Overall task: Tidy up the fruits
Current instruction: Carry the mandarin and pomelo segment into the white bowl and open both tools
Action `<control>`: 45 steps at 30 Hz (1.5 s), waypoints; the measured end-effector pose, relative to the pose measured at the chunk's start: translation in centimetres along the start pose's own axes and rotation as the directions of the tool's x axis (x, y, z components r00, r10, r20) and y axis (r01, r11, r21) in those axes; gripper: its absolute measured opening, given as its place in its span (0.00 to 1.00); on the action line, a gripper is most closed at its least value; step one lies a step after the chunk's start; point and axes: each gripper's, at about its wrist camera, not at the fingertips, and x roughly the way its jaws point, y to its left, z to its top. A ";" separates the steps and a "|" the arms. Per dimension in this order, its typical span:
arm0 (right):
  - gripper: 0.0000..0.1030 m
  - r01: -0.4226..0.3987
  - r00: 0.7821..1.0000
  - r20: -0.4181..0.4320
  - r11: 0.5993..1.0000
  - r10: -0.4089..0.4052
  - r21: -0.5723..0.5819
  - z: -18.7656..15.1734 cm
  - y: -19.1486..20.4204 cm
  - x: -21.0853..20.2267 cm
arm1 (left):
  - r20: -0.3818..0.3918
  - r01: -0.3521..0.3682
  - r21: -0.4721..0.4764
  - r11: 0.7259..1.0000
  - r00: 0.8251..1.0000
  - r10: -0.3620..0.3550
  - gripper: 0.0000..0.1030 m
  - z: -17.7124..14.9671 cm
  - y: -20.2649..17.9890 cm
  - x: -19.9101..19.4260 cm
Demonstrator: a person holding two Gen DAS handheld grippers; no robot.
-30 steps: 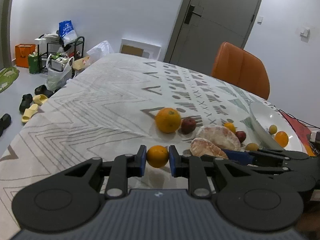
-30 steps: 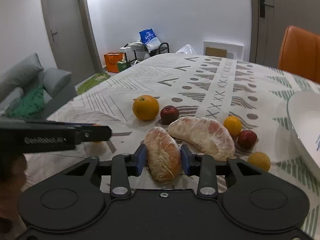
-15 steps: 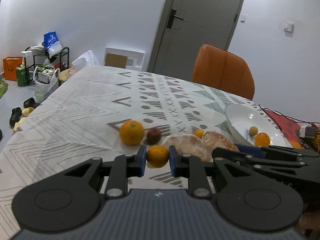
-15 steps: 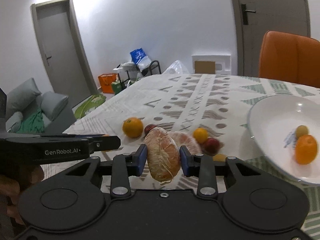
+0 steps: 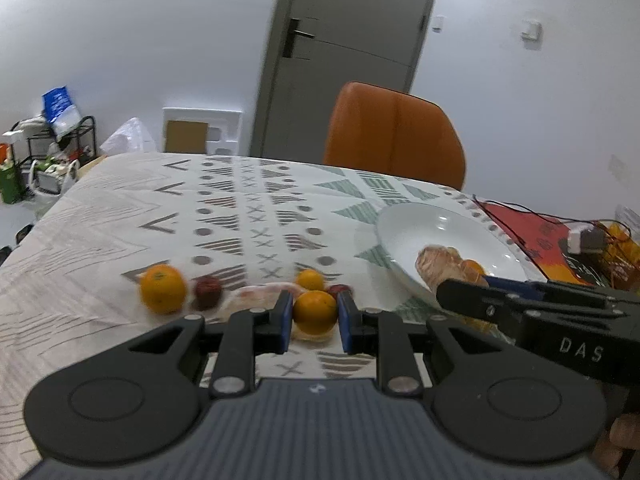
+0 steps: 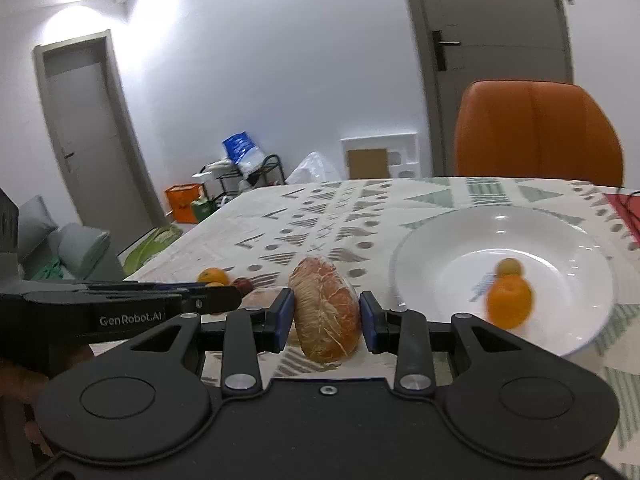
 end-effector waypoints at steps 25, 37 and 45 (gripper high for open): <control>0.32 0.135 0.987 0.066 0.979 -0.146 0.151 -1.5 -9.3 -3.7 | -0.024 0.075 0.148 0.986 0.997 -0.073 0.21 1.4 -7.4 5.3; 0.32 0.153 0.984 0.063 0.970 -0.167 0.190 -2.0 -11.3 -3.3 | -0.030 0.072 0.132 0.989 0.997 -0.069 0.21 2.5 -8.6 8.3; 0.32 0.187 0.977 0.059 0.961 -0.203 0.203 -1.9 -12.3 -3.1 | -0.040 0.093 0.131 0.987 0.995 -0.088 0.29 2.6 -9.3 8.9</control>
